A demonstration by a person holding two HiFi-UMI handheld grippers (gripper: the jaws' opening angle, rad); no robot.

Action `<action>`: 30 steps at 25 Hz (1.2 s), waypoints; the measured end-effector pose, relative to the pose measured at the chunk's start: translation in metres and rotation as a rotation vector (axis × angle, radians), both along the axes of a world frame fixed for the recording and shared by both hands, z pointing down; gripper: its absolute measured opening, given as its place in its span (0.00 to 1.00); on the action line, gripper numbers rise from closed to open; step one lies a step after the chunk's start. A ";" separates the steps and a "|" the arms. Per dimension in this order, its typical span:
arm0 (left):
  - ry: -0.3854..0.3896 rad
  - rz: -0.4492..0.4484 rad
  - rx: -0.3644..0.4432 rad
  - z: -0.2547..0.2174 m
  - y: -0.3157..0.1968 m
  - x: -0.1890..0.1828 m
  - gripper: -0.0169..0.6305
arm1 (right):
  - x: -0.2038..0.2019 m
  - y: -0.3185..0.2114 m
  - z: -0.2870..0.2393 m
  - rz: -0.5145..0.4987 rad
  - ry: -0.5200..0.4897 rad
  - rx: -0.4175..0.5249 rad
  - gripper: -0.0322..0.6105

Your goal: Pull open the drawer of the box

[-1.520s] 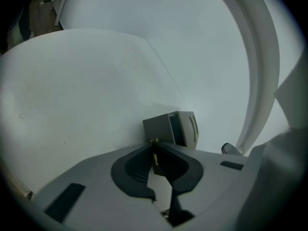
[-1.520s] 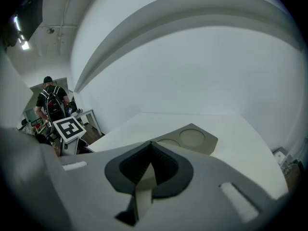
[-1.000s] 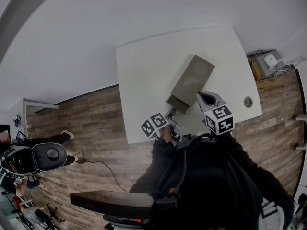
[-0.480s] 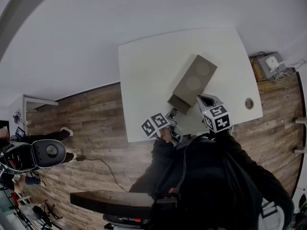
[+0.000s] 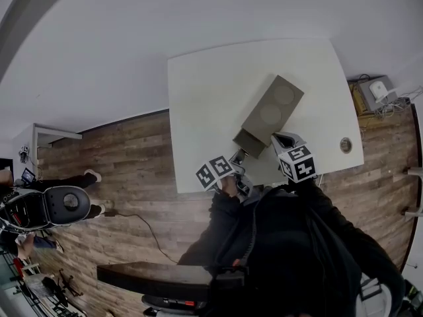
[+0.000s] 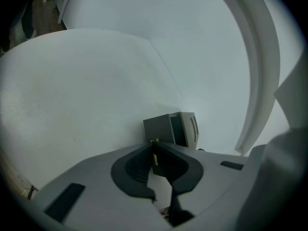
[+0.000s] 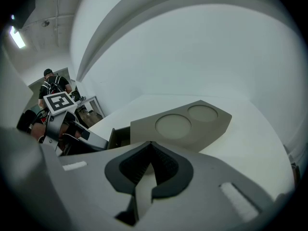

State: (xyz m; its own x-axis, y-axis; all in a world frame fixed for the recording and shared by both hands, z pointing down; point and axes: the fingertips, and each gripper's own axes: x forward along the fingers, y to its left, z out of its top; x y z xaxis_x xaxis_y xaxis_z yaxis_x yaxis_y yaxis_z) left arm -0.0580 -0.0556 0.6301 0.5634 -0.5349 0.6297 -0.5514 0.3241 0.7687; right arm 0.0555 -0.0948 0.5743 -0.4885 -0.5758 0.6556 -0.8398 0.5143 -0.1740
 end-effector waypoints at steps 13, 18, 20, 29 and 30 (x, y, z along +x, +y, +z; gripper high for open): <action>-0.004 -0.006 -0.007 0.001 0.005 -0.005 0.07 | -0.005 0.002 0.005 -0.028 -0.001 -0.008 0.04; -0.010 -0.004 -0.010 0.000 0.006 -0.005 0.07 | -0.006 0.002 0.004 -0.032 -0.003 -0.007 0.04; -0.013 -0.004 -0.010 0.000 0.005 -0.006 0.07 | -0.006 0.002 0.004 -0.034 -0.002 -0.006 0.04; -0.020 -0.009 -0.016 0.000 0.007 -0.009 0.07 | -0.007 0.001 0.004 -0.034 -0.003 -0.009 0.04; -0.021 -0.010 -0.017 0.000 0.008 -0.009 0.07 | -0.007 0.002 0.004 -0.034 -0.003 -0.009 0.04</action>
